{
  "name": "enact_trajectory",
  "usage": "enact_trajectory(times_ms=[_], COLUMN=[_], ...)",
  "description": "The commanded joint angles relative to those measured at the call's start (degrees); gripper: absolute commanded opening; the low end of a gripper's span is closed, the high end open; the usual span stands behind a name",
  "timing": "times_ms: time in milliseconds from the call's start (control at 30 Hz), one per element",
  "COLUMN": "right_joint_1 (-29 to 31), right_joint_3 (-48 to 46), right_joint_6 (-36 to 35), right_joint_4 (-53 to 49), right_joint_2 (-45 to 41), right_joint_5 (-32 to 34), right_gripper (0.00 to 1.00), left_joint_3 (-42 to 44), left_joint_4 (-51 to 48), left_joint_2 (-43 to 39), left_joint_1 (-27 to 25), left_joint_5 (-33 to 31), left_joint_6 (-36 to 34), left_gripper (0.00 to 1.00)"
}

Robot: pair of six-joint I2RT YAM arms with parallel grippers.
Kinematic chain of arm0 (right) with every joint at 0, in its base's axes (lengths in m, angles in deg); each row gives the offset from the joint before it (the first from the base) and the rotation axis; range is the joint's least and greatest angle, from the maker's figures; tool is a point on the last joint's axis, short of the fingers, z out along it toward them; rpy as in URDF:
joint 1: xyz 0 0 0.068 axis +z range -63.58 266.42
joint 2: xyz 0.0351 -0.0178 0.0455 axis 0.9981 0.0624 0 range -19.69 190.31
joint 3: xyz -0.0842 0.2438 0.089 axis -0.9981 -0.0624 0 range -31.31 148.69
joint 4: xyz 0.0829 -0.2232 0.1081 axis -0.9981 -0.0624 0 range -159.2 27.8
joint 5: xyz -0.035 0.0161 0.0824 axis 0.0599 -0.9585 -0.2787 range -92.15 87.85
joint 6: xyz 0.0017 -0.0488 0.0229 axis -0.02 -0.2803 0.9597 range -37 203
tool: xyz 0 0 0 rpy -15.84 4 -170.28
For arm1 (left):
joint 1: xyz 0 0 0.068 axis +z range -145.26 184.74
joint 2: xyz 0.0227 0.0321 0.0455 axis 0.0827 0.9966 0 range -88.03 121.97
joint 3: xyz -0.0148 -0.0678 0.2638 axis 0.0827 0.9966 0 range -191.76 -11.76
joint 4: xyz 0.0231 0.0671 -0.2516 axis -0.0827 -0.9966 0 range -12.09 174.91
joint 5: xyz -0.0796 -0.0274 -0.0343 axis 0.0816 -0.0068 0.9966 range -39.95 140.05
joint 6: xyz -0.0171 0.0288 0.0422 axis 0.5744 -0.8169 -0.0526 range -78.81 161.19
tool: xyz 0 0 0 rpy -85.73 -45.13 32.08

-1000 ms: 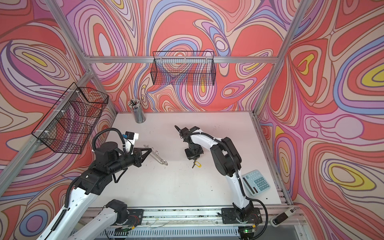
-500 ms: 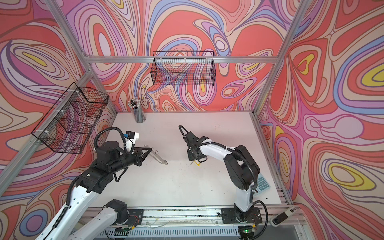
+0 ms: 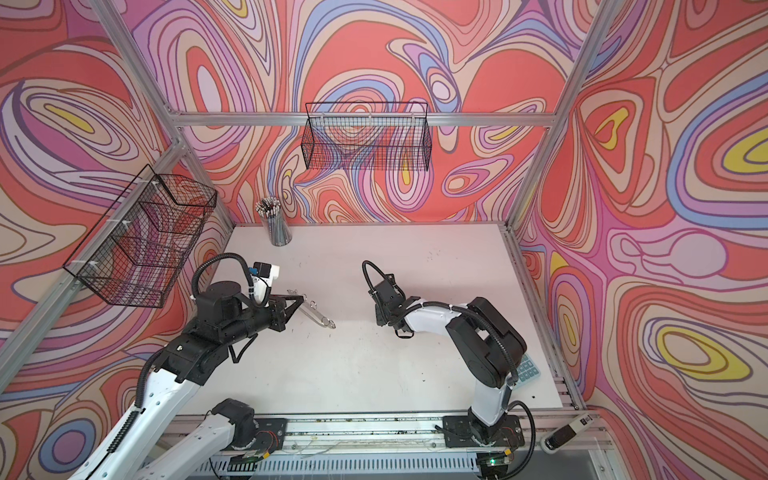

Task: Put the keys on the keyring
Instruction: 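Move the held key nearer the robot with the right gripper, then open the right gripper, releasing the yellow-tagged key onto the table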

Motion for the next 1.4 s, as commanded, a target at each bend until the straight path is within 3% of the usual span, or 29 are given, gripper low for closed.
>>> enact_trajectory(times_ms=[0,300,533,800,833,967,1067,1267,1367], right_joint_1=[1.5,6.6,9.2,9.6,9.6,9.6,9.6,9.4,7.7], right_joint_3=[-3.4,-13.6,-17.1,-19.6,-19.7,-18.1,-14.4,-4.9,2.2], right_joint_6=[2.2,1.4,-2.1,-2.3,-2.4,-1.8,-1.1,-1.6,-2.5], right_joint_4=[11.1,32.2,47.8,53.2,52.8,47.0,38.1,17.3,4.9], right_joint_2=[-1.1,1.5,7.8,8.9,8.2,5.0,2.5,-1.6,-1.6], right_joint_5=[5.9,18.0,20.9,20.7,20.5,17.7,16.4,15.1,10.3], right_gripper=[0.00,0.00,0.00,0.00,0.00,0.27,0.36,0.42,0.42], left_joint_3=[0.5,0.5,0.4,0.4,0.4,0.4,0.3,0.3,0.2], left_joint_4=[1.4,1.0,0.9,0.9,0.8,0.9,0.8,0.7,0.7], left_joint_2=[0.1,-0.1,0.2,0.6,0.6,0.4,0.3,-0.6,-1.1], left_joint_1=[0.4,0.5,0.4,0.5,0.5,0.5,0.5,0.5,0.5], left_joint_5=[-0.4,-1.6,-2.6,-3.1,-3.0,-3.1,-2.8,-2.7,-2.4], left_joint_6=[-0.5,-1.0,-1.4,-1.6,-1.6,-1.7,-1.7,-1.7,-1.7], left_gripper=[0.00,0.00,0.00,0.00,0.00,0.00,0.00,0.00,0.00])
